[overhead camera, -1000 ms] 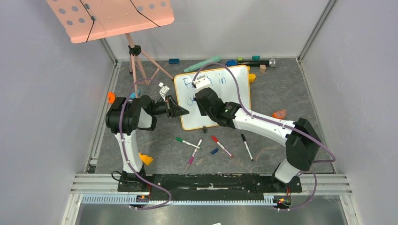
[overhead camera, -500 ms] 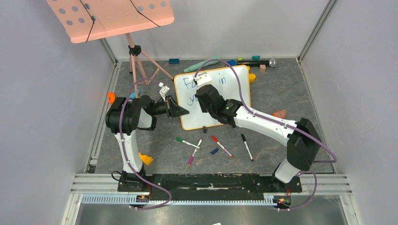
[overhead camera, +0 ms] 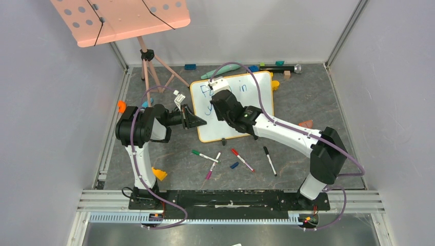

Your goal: Write a sentence on the whiteboard

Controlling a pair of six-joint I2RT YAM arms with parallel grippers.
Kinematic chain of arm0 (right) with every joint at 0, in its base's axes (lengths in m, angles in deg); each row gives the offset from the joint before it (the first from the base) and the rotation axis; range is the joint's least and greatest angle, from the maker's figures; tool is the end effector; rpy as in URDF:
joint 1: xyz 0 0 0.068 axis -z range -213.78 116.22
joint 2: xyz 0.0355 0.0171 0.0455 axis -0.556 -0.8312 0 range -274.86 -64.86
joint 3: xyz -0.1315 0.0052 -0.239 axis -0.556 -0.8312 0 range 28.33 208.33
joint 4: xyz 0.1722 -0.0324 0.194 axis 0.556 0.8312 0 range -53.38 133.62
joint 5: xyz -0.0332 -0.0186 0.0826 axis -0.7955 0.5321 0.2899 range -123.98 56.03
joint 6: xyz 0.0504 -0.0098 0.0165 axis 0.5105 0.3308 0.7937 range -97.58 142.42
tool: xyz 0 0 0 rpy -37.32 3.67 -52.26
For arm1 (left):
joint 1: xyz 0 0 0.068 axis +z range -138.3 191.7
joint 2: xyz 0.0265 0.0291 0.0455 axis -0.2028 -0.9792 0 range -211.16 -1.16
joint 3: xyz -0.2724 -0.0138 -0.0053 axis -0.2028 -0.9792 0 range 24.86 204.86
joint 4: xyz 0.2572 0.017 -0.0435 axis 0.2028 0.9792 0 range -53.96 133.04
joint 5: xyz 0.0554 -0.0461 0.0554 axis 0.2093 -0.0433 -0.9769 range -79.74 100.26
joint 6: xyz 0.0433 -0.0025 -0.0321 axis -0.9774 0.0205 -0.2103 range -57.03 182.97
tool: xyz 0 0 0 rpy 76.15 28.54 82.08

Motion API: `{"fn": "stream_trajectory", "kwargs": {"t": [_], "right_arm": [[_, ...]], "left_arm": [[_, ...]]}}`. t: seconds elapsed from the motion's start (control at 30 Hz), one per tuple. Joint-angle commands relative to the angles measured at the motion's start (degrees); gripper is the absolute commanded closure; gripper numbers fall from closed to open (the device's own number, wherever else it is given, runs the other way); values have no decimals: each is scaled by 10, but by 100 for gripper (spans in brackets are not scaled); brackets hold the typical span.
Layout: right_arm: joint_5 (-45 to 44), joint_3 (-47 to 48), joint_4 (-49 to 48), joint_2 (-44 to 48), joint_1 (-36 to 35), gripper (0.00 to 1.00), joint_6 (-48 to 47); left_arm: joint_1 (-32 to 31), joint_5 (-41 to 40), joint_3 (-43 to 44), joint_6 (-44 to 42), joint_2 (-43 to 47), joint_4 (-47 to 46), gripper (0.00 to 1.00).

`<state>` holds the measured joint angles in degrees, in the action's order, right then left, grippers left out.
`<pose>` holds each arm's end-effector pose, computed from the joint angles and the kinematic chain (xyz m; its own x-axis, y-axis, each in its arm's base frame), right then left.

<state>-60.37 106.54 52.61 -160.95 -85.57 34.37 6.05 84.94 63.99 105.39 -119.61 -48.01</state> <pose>0.2521 0.2947 0.2988 -0.4357 -0.2537 -0.8636 -0.3939 0.9164 -0.0705 0.3283 -0.0670 0.1229 -0.6021 -0.1195 -0.7894 0.7807 0.1188 -0.6135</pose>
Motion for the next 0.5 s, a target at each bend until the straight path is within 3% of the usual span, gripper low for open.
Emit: {"fn": "stream_trajectory", "kwargs": {"t": [0.0, 0.47], "right_arm": [[9, 20, -8, -3, 2, 100, -6], [22, 10, -2, 3, 2, 100, -13]], "left_arm": [[-6, 35, -2, -62, 13, -52, 98], [-6, 35, -2, -62, 13, -52, 98]]}}
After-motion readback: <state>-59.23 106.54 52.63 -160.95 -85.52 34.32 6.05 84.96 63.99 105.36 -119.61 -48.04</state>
